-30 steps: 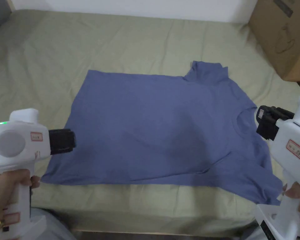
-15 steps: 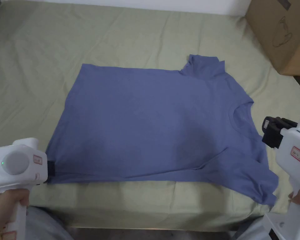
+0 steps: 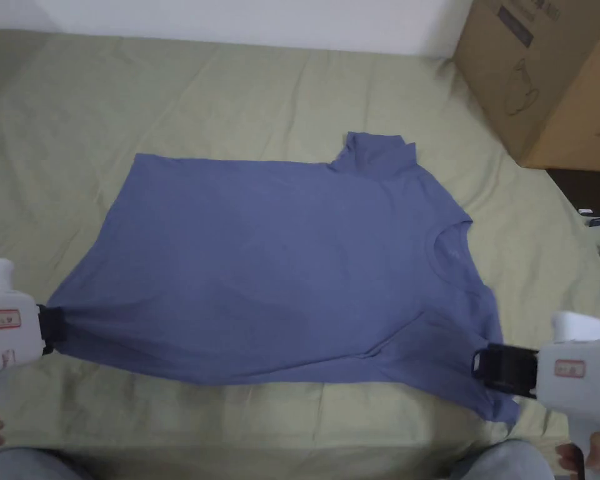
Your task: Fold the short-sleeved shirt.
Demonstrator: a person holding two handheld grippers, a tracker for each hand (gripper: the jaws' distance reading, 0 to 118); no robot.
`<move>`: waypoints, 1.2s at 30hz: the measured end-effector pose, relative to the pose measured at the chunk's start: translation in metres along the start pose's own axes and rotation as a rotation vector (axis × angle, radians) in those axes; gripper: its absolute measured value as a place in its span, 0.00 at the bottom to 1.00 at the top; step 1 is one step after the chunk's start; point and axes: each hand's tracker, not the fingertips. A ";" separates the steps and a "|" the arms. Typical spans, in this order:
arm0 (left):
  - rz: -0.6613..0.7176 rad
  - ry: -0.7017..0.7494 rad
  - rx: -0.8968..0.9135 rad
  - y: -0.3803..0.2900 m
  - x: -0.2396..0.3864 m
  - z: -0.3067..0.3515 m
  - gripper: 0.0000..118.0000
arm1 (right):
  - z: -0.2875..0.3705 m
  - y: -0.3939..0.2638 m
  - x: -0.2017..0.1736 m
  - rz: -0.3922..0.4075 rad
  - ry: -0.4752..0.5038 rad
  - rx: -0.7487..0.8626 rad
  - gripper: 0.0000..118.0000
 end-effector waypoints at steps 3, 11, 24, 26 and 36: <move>0.007 0.012 -0.011 -0.001 0.000 -0.004 0.02 | -0.020 -0.019 -0.003 0.049 -0.041 -0.064 0.94; 0.007 0.037 -0.029 -0.004 0.002 -0.009 0.02 | -0.024 -0.029 -0.015 0.044 -0.019 -0.050 0.05; 0.236 -0.053 0.061 0.085 -0.001 -0.025 0.02 | 0.058 0.103 -0.028 0.024 0.132 0.053 0.04; 0.255 -0.053 0.066 0.107 0.009 -0.040 0.02 | 0.047 0.131 -0.038 0.029 0.124 0.042 0.04; 0.158 0.119 0.012 0.169 0.055 -0.147 0.32 | -0.062 0.231 -0.061 -0.010 -0.002 -0.044 0.05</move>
